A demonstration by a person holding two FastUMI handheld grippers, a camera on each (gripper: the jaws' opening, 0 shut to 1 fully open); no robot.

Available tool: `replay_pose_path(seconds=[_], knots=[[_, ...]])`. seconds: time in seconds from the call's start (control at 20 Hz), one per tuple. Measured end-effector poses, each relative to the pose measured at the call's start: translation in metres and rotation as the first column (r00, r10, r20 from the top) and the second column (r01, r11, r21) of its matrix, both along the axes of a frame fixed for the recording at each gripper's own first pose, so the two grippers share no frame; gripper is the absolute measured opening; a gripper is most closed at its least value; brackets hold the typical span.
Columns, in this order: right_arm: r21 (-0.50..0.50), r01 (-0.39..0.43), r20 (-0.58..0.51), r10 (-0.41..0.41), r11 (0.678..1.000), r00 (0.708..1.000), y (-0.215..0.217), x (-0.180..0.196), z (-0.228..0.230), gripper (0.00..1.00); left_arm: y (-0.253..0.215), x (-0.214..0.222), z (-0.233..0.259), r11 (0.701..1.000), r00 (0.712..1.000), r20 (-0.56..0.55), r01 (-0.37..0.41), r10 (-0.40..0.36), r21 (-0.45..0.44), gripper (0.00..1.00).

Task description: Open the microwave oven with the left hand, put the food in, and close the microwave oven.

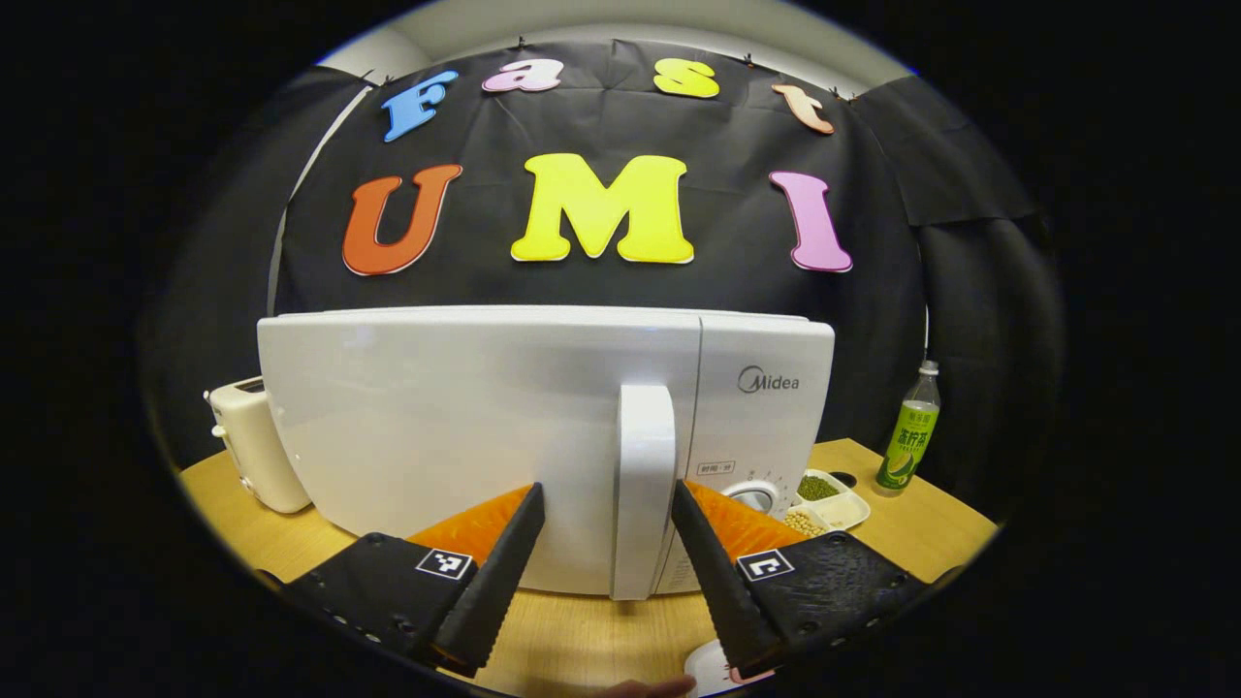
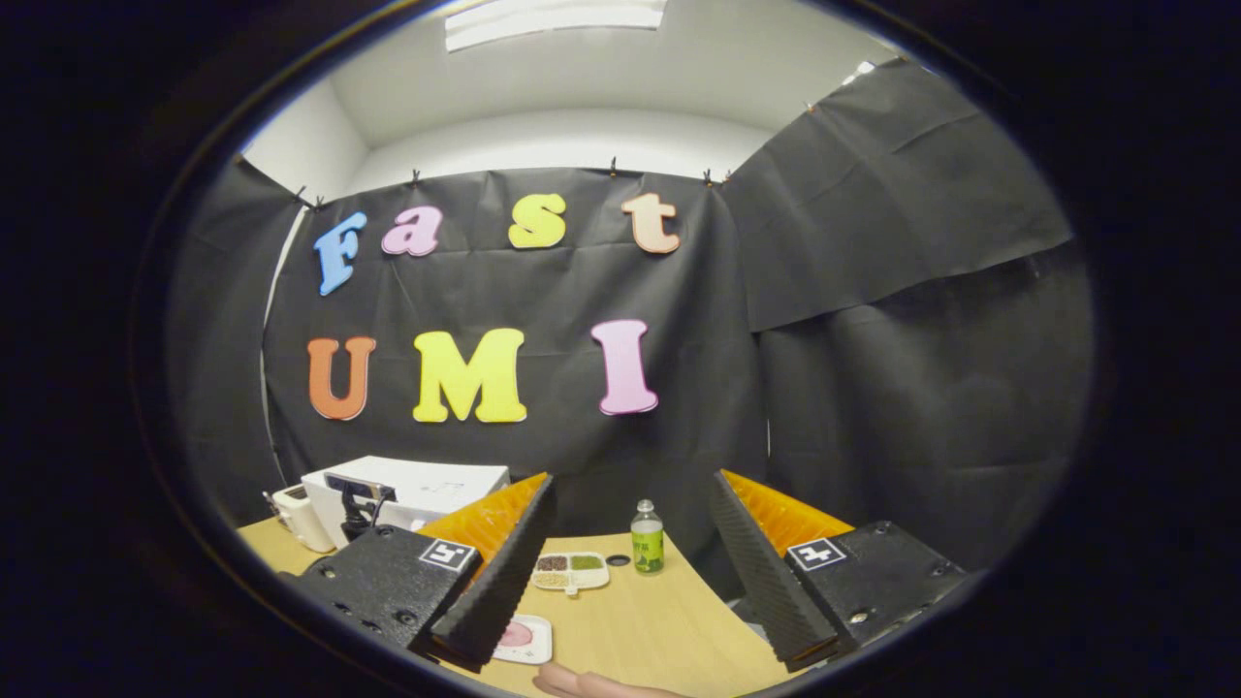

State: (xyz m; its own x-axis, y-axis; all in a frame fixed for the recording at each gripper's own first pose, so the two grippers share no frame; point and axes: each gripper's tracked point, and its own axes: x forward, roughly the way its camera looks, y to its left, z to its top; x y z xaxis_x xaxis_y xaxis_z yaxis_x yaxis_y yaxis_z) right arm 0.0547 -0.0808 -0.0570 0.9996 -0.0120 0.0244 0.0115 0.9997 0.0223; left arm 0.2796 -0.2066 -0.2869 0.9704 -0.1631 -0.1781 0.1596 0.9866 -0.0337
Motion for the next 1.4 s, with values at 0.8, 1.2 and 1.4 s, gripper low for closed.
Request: replay_pose_path(seconds=[0.8,1.2,1.4], knots=[[0.043,-0.012,-0.069,0.015,0.999,0.998,0.005,0.024,-0.038,0.94,-0.012,-0.010,-0.002,0.998,0.997,-0.035,0.070,-0.069,0.001,0.13],[0.037,-0.015,-0.092,0.018,0.999,0.996,0.011,0.018,-0.047,0.94,0.001,-0.054,0.000,0.989,0.987,-0.060,0.148,-0.148,0.003,0.13],[0.015,-0.013,-0.084,0.014,1.000,0.996,0.013,0.003,-0.045,0.94,0.028,-0.101,0.005,0.976,0.976,-0.013,0.217,-0.217,-0.031,0.13]])
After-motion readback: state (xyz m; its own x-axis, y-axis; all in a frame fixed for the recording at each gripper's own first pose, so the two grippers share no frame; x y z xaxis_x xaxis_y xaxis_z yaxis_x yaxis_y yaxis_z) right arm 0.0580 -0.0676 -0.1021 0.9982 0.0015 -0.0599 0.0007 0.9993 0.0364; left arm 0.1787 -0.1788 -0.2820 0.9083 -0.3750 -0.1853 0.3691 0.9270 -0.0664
